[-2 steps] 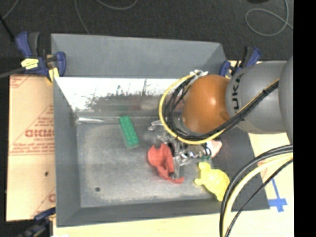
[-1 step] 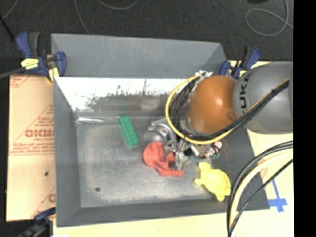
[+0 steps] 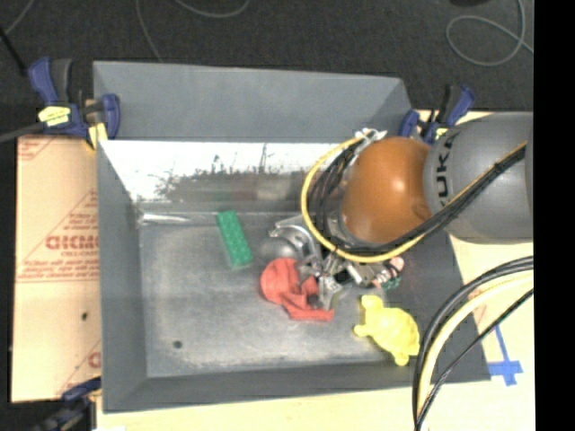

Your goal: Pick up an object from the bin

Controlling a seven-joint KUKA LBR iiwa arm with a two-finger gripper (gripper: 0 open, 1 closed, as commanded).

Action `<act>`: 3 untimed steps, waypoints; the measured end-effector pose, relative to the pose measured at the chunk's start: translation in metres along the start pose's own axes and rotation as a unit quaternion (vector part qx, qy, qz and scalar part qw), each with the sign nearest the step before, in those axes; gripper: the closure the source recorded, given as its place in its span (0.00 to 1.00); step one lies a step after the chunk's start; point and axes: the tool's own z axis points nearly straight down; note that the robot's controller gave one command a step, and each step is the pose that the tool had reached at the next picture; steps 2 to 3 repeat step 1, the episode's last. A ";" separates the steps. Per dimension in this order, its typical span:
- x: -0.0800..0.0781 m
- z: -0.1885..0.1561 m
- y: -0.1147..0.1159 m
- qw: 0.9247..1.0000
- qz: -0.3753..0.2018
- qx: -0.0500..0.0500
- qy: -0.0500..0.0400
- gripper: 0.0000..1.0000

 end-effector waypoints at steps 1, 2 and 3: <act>0.002 -0.151 -0.001 1.000 0.025 0.002 -0.003 1.00; 0.002 -0.151 -0.001 1.000 0.025 0.002 -0.003 1.00; 0.002 -0.151 -0.001 1.000 0.025 0.002 -0.003 1.00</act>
Offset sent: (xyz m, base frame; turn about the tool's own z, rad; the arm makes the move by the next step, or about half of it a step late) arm 0.0000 0.0000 0.0000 0.0000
